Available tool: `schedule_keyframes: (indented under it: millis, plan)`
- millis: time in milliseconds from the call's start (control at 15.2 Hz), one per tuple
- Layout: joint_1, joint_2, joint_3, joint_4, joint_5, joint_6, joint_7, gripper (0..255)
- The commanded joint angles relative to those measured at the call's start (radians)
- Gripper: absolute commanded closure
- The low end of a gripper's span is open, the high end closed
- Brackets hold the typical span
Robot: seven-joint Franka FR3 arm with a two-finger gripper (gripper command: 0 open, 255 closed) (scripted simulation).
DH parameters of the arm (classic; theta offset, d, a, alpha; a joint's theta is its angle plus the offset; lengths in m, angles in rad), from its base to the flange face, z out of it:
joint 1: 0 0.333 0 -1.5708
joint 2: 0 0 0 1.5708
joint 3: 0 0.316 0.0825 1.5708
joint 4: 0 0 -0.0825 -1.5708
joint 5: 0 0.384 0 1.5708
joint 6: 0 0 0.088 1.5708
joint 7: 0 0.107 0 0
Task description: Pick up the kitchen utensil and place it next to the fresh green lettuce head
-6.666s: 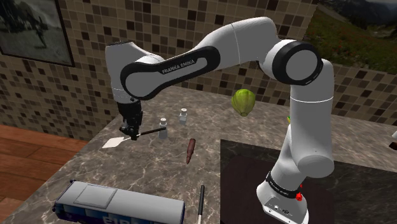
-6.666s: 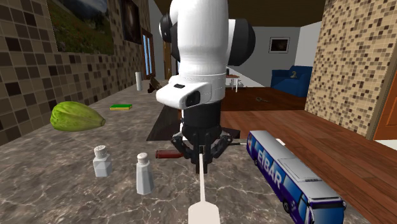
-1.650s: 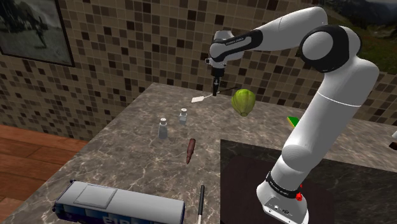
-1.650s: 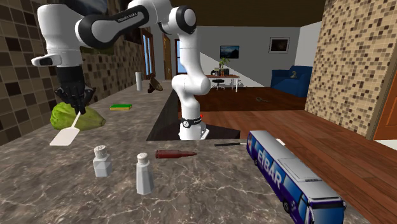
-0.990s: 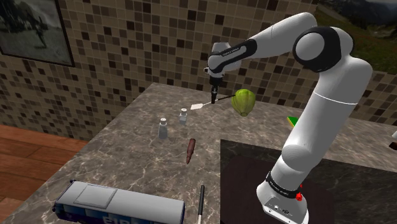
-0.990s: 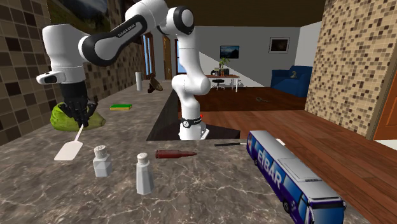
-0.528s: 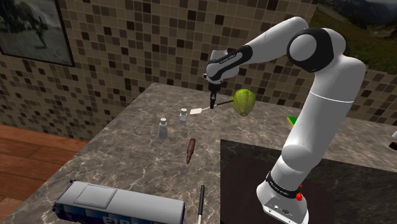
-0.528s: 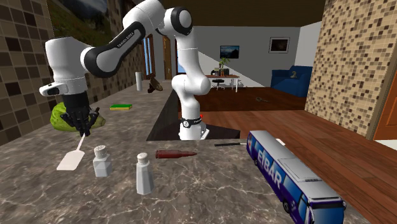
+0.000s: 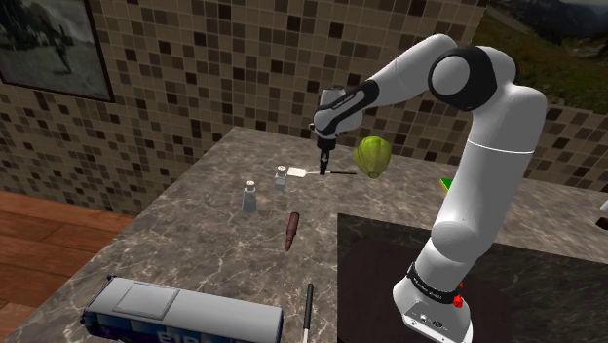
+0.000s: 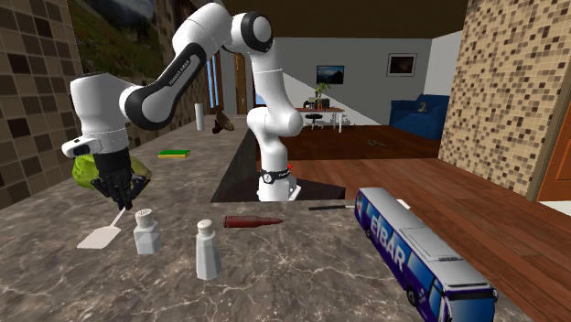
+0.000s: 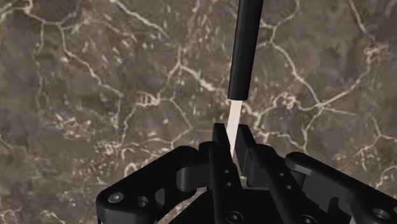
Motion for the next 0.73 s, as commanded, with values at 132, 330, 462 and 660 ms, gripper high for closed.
schedule_keyframes:
  millis: [132,330,462,660]
  plan:
    - [-0.001,0.01,0.0,-0.007,0.002,0.017,-0.001,255]
    - [-0.001,0.01,0.0,-0.007,0.002,0.017,-0.001,255]
    - [-0.001,0.01,0.0,-0.007,0.002,0.017,-0.001,255]
    - [-0.001,0.01,0.0,-0.007,0.002,0.017,-0.001,0]
